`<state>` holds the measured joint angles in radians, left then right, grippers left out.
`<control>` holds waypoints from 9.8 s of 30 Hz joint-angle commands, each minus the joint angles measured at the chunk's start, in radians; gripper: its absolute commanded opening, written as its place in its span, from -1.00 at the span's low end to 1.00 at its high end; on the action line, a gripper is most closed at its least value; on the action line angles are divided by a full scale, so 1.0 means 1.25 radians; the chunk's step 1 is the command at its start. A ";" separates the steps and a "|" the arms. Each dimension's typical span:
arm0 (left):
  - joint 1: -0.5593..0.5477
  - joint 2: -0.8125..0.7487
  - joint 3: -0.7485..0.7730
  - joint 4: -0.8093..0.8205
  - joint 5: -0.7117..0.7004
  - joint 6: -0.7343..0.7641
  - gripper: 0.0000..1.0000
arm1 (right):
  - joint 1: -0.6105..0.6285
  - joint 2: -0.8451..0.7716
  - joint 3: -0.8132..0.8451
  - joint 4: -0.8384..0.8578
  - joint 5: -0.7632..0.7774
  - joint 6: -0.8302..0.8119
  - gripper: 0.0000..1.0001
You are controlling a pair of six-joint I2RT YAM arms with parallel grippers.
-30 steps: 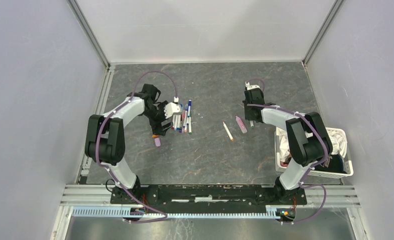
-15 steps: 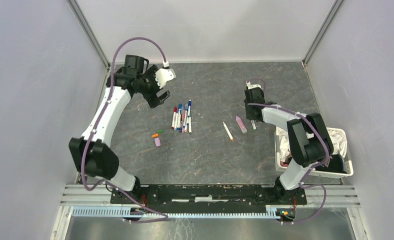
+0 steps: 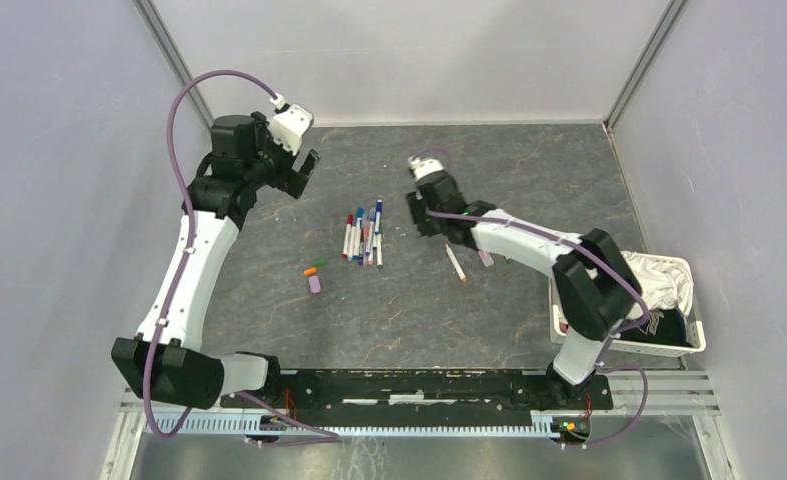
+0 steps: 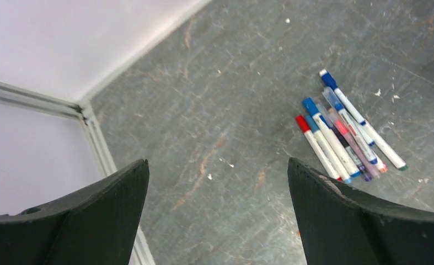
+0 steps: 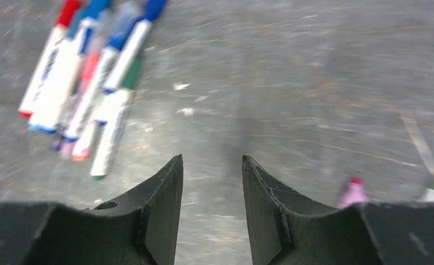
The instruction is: Open the pen caps
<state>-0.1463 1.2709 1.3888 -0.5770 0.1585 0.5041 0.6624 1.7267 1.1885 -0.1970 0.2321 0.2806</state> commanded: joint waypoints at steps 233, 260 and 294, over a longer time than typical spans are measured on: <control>-0.030 0.105 -0.124 -0.447 0.490 0.598 0.96 | 0.006 0.069 0.062 -0.045 -0.846 -0.130 -1.00; -0.224 0.112 -0.206 -0.408 0.373 0.597 -0.55 | 0.063 0.108 0.091 0.027 -1.024 -0.015 -0.67; 0.053 0.140 -0.112 -0.534 0.278 0.821 -0.96 | 0.021 0.032 -0.077 -0.047 -0.961 -0.101 -1.00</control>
<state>-0.0692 1.4551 1.2545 -1.2041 0.4458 1.4651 0.6788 1.7882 1.0626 -0.2676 -0.9672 0.1669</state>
